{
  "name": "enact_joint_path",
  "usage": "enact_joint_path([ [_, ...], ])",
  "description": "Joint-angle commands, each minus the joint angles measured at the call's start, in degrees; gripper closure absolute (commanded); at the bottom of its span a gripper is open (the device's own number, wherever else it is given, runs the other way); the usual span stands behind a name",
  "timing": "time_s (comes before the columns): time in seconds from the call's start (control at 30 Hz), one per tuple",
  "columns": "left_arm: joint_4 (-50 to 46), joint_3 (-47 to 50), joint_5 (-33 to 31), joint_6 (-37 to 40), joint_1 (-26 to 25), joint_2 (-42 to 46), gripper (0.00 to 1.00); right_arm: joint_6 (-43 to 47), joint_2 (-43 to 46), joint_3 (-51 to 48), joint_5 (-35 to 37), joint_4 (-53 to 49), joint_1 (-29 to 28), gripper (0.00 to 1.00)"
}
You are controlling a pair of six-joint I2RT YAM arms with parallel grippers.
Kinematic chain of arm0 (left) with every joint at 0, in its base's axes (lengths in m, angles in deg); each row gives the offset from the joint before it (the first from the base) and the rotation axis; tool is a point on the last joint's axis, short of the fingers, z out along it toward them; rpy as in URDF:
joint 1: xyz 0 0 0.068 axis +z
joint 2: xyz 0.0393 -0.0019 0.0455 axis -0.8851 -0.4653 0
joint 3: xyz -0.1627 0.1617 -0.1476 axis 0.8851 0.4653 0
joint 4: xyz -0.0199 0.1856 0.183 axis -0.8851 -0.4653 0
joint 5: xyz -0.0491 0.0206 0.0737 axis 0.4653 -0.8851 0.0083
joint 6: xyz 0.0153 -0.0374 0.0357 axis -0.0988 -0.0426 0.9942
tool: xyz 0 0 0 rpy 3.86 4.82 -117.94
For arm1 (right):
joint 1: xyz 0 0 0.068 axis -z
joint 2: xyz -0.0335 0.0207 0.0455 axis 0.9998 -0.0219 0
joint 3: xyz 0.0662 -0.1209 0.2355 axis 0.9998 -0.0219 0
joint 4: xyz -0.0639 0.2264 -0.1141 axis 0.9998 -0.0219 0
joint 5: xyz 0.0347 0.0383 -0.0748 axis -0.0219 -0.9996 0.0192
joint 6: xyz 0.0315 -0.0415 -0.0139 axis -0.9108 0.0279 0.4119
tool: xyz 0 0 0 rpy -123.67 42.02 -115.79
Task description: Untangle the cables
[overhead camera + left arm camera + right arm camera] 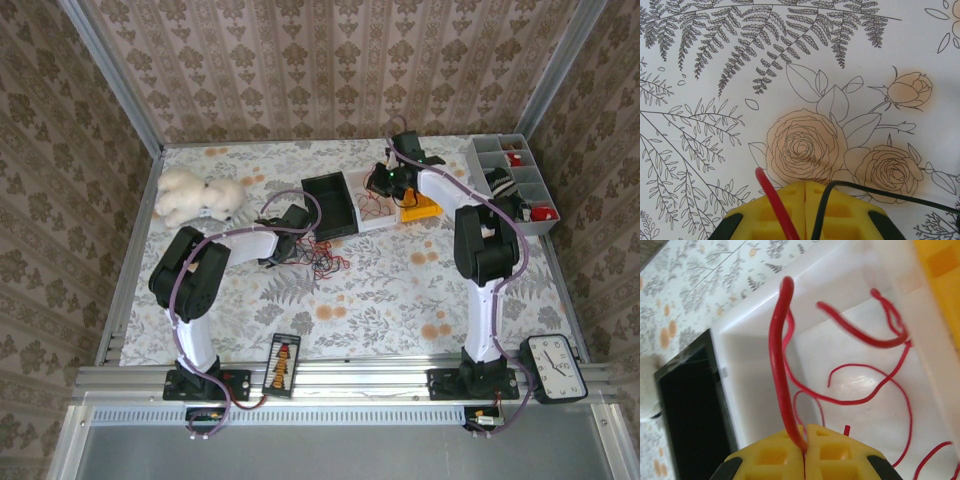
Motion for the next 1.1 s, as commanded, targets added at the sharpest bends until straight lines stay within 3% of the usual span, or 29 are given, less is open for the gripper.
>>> enact_joint_path([
  [0.0,0.27,1.73,4.14,-0.95,0.71,-2.93,1.00,0.44,-2.74,2.28,5.74,-3.64,-0.77,0.93],
  [0.3,0.28,1.51,4.85,-0.95,1.16,-3.62,1.00,2.73,-7.16,6.79,11.44,-6.42,-4.41,0.90],
  [0.7,0.46,2.07,4.61,-1.11,1.25,-3.11,1.00,3.66,-9.53,6.51,13.37,-6.40,-5.50,0.88],
  [1.07,0.60,1.79,4.32,-0.96,0.74,-2.91,1.00,3.61,7.42,-9.45,14.46,9.93,-5.49,0.59],
])
